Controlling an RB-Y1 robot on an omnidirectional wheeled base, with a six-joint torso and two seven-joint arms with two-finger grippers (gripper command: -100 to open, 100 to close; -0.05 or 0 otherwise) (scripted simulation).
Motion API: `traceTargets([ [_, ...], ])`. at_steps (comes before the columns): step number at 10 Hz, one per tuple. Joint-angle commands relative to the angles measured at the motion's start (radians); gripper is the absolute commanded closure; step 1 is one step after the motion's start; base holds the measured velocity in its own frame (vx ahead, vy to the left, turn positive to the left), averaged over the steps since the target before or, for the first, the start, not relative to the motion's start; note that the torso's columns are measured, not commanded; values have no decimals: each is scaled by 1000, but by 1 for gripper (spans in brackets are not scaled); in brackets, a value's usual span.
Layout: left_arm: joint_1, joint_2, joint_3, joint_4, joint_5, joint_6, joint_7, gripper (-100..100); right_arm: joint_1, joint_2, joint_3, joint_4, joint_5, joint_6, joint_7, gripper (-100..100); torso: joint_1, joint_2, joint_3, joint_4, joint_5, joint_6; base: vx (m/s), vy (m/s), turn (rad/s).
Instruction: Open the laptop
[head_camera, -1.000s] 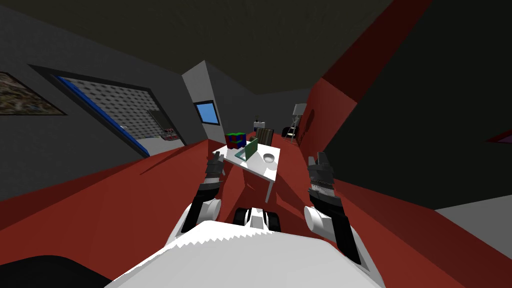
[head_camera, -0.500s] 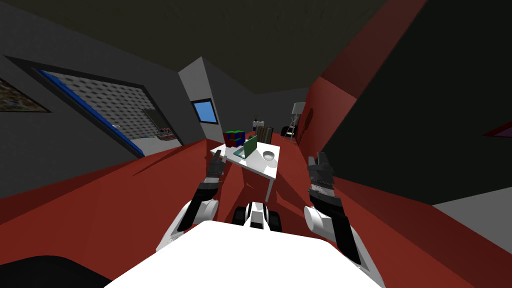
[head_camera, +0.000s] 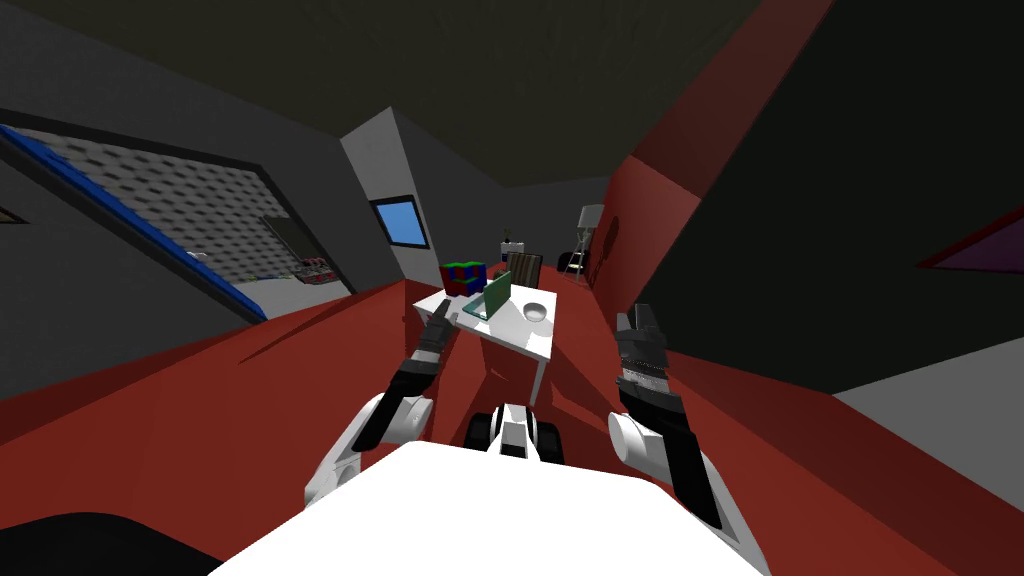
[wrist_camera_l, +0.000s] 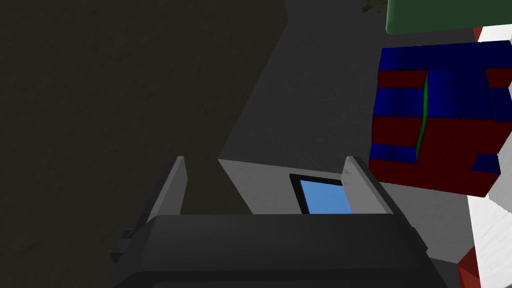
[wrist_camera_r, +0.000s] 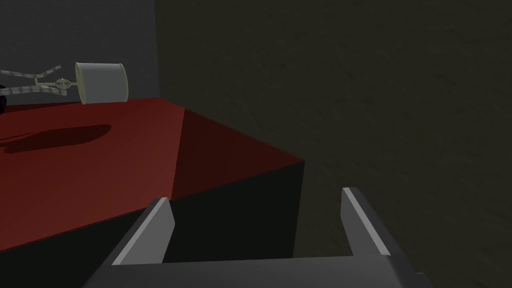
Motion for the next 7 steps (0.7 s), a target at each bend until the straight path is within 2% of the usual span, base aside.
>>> traceTargets([
  [1,-11,23,-4,-14,-2,68,3,-100,0,0,0,0,0,0,0,0,0,1,0,0,0,0,26,17,-57],
  [3,-18,34,-7,-22,-3,105,5,-100,0,0,0,0,0,0,0,0,0,0,0,0,0,0,33,23,-75],
  [7,-41,59,-16,-50,-8,219,11,-100,0,0,0,0,0,0,0,0,0,0,0,0,0,0,32,22,-76],
])
